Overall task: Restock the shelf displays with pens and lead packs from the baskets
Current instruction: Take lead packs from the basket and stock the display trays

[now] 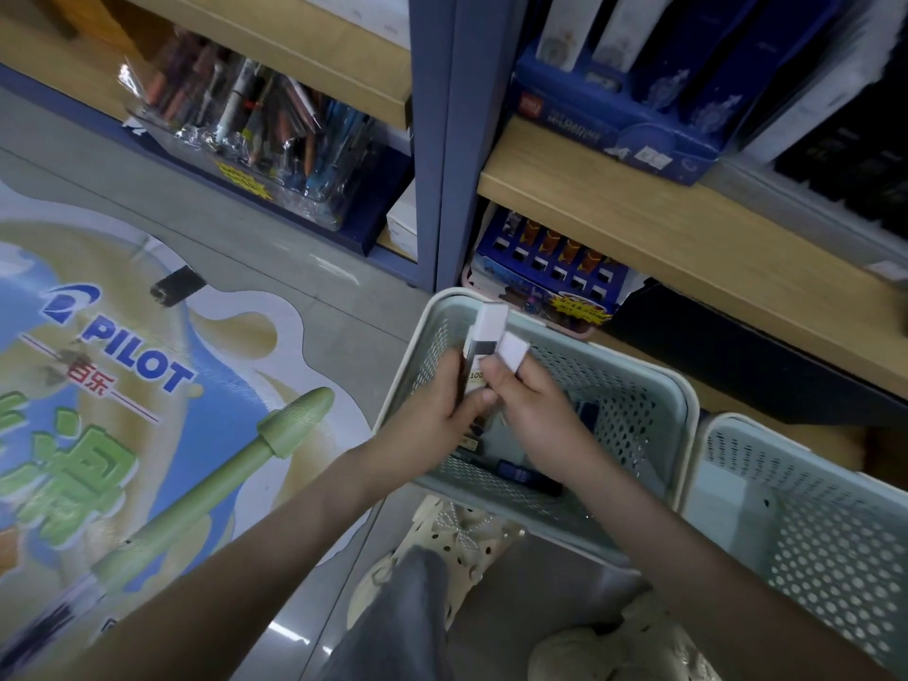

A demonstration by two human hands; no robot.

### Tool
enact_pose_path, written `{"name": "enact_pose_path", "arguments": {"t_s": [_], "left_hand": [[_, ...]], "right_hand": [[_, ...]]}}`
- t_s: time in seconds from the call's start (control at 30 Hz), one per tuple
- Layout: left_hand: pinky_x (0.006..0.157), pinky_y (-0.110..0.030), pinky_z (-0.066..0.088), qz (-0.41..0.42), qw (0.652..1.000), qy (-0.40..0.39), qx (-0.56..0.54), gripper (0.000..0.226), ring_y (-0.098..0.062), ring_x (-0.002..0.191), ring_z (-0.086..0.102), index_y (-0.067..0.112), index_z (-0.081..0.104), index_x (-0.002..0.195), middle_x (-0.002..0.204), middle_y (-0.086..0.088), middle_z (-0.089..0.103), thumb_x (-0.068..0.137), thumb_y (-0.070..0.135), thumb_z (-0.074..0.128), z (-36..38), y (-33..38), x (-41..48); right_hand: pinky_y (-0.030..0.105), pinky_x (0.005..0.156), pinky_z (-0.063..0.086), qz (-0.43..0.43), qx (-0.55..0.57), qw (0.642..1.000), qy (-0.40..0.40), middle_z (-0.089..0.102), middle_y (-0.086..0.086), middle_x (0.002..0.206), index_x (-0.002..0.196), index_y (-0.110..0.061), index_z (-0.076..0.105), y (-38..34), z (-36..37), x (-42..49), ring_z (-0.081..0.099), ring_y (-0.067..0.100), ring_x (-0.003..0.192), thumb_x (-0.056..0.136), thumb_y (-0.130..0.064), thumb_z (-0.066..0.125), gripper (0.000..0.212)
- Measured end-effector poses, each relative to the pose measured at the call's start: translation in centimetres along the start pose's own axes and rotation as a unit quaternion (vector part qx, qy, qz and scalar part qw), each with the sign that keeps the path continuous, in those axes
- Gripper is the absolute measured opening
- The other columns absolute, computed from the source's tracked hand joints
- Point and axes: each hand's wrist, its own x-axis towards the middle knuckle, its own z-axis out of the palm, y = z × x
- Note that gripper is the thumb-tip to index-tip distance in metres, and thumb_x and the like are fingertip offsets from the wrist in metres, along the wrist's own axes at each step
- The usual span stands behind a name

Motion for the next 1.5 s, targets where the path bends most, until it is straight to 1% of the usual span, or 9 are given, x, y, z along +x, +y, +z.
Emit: {"name": "enact_pose_path", "arguments": {"t_s": [0.1, 0.2, 0.4, 0.5, 0.67, 0.97, 1.03, 1.2, 1.5], "left_hand": [[0.062, -0.008, 0.042, -0.027, 0.999, -0.017, -0.035, 0.015, 0.014, 0.069, 0.056, 0.025, 0.037, 0.106, 0.086, 0.012, 0.056, 0.100, 0.017, 0.048, 0.1, 0.1, 0.2], [0.089, -0.032, 0.052, -0.072, 0.992, -0.062, -0.089, 0.039, -0.009, 0.097, 0.062, 0.009, 0.041, 0.124, 0.111, -0.013, 0.062, 0.097, 0.035, 0.051, 0.1, 0.1, -0.2], [0.073, -0.029, 0.050, -0.086, 0.981, -0.036, -0.172, 0.011, -0.014, 0.076, 0.061, 0.014, 0.049, 0.112, 0.080, 0.003, 0.061, 0.101, 0.013, 0.047, -1.0, 0.1, -1.3], [0.078, -0.029, 0.052, -0.095, 0.984, -0.009, -0.149, 0.015, -0.016, 0.085, 0.063, 0.019, 0.051, 0.113, 0.089, 0.005, 0.065, 0.099, 0.014, 0.052, -2.4, -0.3, -1.9], [0.083, -0.041, 0.056, -0.128, 0.962, -0.012, -0.240, 0.024, -0.029, 0.090, 0.070, 0.003, 0.047, 0.119, 0.103, -0.017, 0.070, 0.096, 0.003, 0.051, -4.0, -0.1, -3.1], [0.064, -0.031, 0.056, -0.087, 0.948, 0.092, -0.293, 0.016, -0.018, 0.066, 0.065, 0.009, 0.052, 0.106, 0.076, -0.002, 0.068, 0.091, 0.011, 0.053, -4.7, -0.2, -3.8], [0.061, -0.030, 0.056, -0.074, 0.948, 0.100, -0.294, 0.026, -0.017, 0.067, 0.066, 0.006, 0.050, 0.107, 0.076, -0.002, 0.068, 0.084, 0.016, 0.057, -4.7, -0.3, -3.8], [0.062, -0.026, 0.056, -0.083, 0.949, 0.115, -0.282, 0.023, -0.014, 0.069, 0.069, 0.014, 0.052, 0.100, 0.077, 0.003, 0.071, 0.085, 0.000, 0.061, -4.3, -0.5, -4.1], [0.067, -0.020, 0.054, -0.046, 0.945, 0.204, -0.251, 0.036, -0.010, 0.080, 0.071, 0.003, 0.050, 0.113, 0.086, 0.004, 0.073, 0.081, 0.007, 0.064, -4.2, -0.8, -4.7]], "right_hand": [[0.031, 0.107, 0.034, -0.021, -0.085, 0.996, -0.012, 0.051, -0.016, 0.136, 0.128, -0.044, 0.051, 0.7, 0.0, -0.4, 0.046, 0.003, 0.126, 0.085, -0.063, 0.048, 0.047], [0.033, 0.109, 0.022, 0.029, -0.135, 0.990, 0.006, 0.033, -0.015, 0.125, 0.130, -0.039, 0.039, 0.8, -0.3, 0.4, 0.027, 0.001, 0.122, 0.098, -0.053, 0.029, 0.036], [0.032, 0.107, 0.024, 0.008, -0.194, 0.981, 0.006, 0.043, -0.004, 0.126, 0.115, -0.043, 0.046, 3.4, -1.5, 2.1, 0.032, 0.013, 0.128, 0.098, -0.053, 0.012, 0.040], [0.031, 0.110, 0.023, 0.002, -0.461, 0.887, -0.024, 0.038, 0.007, 0.142, 0.145, -0.015, 0.031, 8.4, -3.3, 4.4, 0.030, 0.023, 0.132, 0.102, -0.032, 0.033, 0.046], [0.036, 0.110, 0.021, 0.014, -0.682, 0.731, -0.020, 0.030, 0.012, 0.142, 0.144, -0.009, 0.020, 13.3, -3.0, 6.5, 0.029, 0.028, 0.130, 0.094, -0.007, 0.047, 0.057], [0.034, 0.070, 0.050, -0.100, -0.648, 0.755, -0.026, 0.063, 0.014, 0.084, 0.092, -0.002, 0.066, 12.5, -2.4, 6.2, 0.061, 0.030, 0.079, 0.063, -0.008, 0.085, 0.035], [0.036, 0.080, 0.045, -0.117, -0.615, 0.770, -0.125, 0.062, 0.017, 0.102, 0.107, 0.000, 0.061, 11.8, -1.5, 5.7, 0.056, 0.032, 0.097, 0.082, -0.012, 0.071, 0.030], [0.035, 0.099, 0.033, -0.125, -0.715, 0.638, -0.259, 0.041, 0.014, 0.139, 0.138, -0.004, 0.034, 12.0, 1.7, 5.5, 0.037, 0.030, 0.126, 0.100, -0.009, 0.033, 0.038], [0.036, 0.096, 0.035, -0.132, -0.691, 0.642, -0.305, 0.039, 0.011, 0.141, 0.147, -0.015, 0.025, 12.5, 1.2, 5.3, 0.042, 0.028, 0.121, 0.094, -0.006, 0.042, 0.057]]}}
